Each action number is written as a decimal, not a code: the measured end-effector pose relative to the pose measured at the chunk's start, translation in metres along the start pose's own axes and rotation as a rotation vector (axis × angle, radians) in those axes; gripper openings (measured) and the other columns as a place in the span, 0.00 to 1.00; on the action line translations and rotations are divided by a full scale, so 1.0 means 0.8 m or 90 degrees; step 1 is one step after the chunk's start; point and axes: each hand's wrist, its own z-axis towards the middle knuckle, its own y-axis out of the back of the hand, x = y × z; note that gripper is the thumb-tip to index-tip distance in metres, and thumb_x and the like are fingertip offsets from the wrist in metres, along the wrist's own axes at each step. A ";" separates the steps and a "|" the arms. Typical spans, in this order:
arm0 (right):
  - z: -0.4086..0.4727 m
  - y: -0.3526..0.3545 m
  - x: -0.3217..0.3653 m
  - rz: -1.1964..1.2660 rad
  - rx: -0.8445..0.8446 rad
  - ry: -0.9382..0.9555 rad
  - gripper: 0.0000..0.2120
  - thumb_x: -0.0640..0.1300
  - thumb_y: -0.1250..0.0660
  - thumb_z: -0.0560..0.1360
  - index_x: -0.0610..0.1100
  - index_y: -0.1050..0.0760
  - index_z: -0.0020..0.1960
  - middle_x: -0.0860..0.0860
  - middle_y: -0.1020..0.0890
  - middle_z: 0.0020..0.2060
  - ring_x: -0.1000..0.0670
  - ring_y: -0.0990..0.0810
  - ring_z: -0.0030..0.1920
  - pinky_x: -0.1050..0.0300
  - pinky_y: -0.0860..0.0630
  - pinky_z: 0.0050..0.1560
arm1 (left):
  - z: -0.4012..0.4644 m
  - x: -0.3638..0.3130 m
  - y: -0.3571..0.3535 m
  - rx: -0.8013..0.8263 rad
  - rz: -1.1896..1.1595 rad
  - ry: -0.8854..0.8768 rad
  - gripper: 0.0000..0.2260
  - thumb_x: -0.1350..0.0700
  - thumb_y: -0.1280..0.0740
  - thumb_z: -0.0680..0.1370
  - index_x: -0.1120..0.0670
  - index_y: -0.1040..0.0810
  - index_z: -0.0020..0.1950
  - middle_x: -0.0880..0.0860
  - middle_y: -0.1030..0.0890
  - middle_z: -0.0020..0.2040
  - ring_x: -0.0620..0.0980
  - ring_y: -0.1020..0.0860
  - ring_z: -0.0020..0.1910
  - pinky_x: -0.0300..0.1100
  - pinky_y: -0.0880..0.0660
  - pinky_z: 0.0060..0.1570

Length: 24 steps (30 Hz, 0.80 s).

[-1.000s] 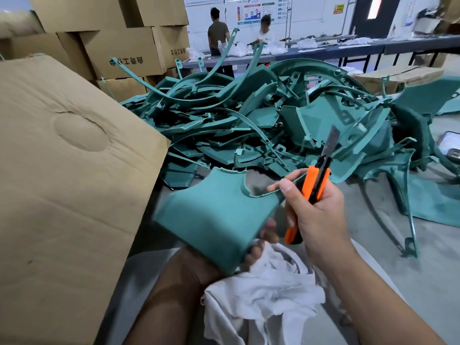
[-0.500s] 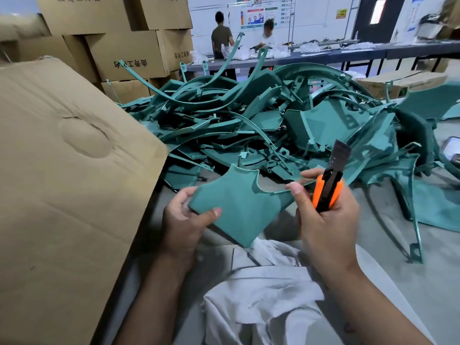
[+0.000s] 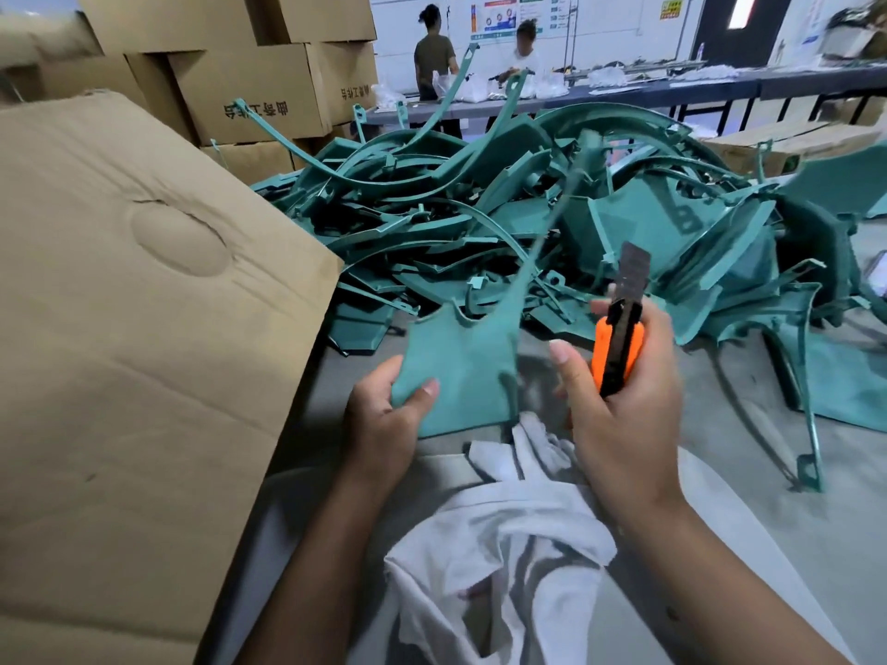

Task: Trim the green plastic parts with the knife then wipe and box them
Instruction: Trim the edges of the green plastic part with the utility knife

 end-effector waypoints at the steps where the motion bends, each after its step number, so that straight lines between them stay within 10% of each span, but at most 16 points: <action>1: -0.001 0.000 -0.001 -0.012 0.008 0.000 0.12 0.53 0.28 0.80 0.58 0.29 0.60 0.56 0.23 0.41 0.55 0.22 0.39 0.65 0.26 0.43 | 0.000 -0.001 -0.004 -0.011 -0.037 0.016 0.12 0.68 0.32 0.79 0.51 0.18 0.51 0.44 0.13 0.46 0.43 0.16 0.45 0.37 0.21 0.46; 7: -0.016 -0.020 -0.002 -0.029 0.251 -0.007 0.07 0.55 0.37 0.83 0.53 0.29 0.49 0.57 0.23 0.35 0.54 0.25 0.34 0.67 0.32 0.34 | -0.011 -0.002 -0.021 0.021 -0.148 0.091 0.19 0.62 0.29 0.71 0.57 0.21 0.61 0.59 0.14 0.54 0.61 0.15 0.52 0.55 0.17 0.51; 15: -0.019 -0.021 0.002 -0.072 0.283 0.043 0.11 0.52 0.43 0.86 0.53 0.35 0.45 0.50 0.25 0.29 0.47 0.26 0.30 0.56 0.34 0.30 | -0.021 0.000 -0.044 0.045 -0.074 0.064 0.13 0.55 0.29 0.72 0.43 0.20 0.55 0.46 0.13 0.49 0.45 0.15 0.48 0.39 0.19 0.45; 24: -0.016 -0.019 -0.011 -0.123 0.273 0.017 0.12 0.52 0.41 0.86 0.53 0.36 0.44 0.51 0.27 0.29 0.48 0.30 0.29 0.57 0.37 0.31 | -0.020 -0.002 -0.035 0.030 -0.053 0.087 0.19 0.53 0.29 0.70 0.51 0.21 0.61 0.53 0.14 0.54 0.57 0.16 0.54 0.61 0.20 0.57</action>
